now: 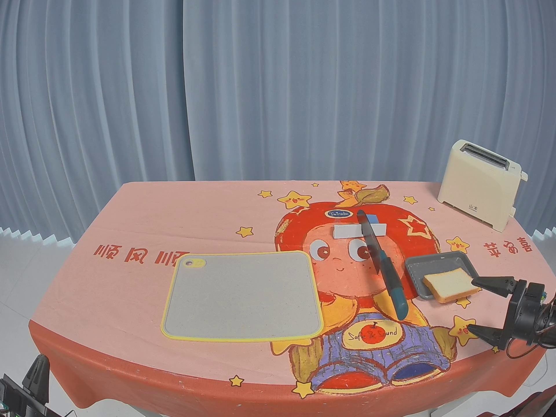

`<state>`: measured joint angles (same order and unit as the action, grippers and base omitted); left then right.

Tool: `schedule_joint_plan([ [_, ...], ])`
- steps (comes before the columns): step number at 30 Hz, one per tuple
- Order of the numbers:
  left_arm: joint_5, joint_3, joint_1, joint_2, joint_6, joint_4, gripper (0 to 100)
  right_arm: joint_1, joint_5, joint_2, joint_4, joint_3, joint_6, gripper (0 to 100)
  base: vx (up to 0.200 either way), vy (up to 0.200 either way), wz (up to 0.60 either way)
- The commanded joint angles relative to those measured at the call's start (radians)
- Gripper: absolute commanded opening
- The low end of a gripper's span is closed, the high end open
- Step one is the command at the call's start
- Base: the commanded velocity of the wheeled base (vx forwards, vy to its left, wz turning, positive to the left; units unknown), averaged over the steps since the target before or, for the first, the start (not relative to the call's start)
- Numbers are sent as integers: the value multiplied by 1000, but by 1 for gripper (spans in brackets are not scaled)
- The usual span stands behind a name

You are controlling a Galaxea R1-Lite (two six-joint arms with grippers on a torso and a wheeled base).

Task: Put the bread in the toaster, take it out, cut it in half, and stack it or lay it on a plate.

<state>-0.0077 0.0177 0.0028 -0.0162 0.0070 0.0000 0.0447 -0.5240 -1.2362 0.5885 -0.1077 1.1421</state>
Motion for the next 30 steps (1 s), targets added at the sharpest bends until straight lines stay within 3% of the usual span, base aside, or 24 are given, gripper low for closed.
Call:
schedule_joint_plan([
  [1, 0, -18, 0, 16, 1, 0, 0, 3, -1, -31, 1, -3, -1, 100, 0, 0, 0],
  [11, 0, -18, 0, 16, 1, 0, 0, 32, -1, -52, 65, 9, -1, 100, 0, 0, 0],
  [30, 0, -18, 0, 16, 1, 0, 0, 21, -1, -98, 116, 9, -1, 100, 0, 0, 0],
])
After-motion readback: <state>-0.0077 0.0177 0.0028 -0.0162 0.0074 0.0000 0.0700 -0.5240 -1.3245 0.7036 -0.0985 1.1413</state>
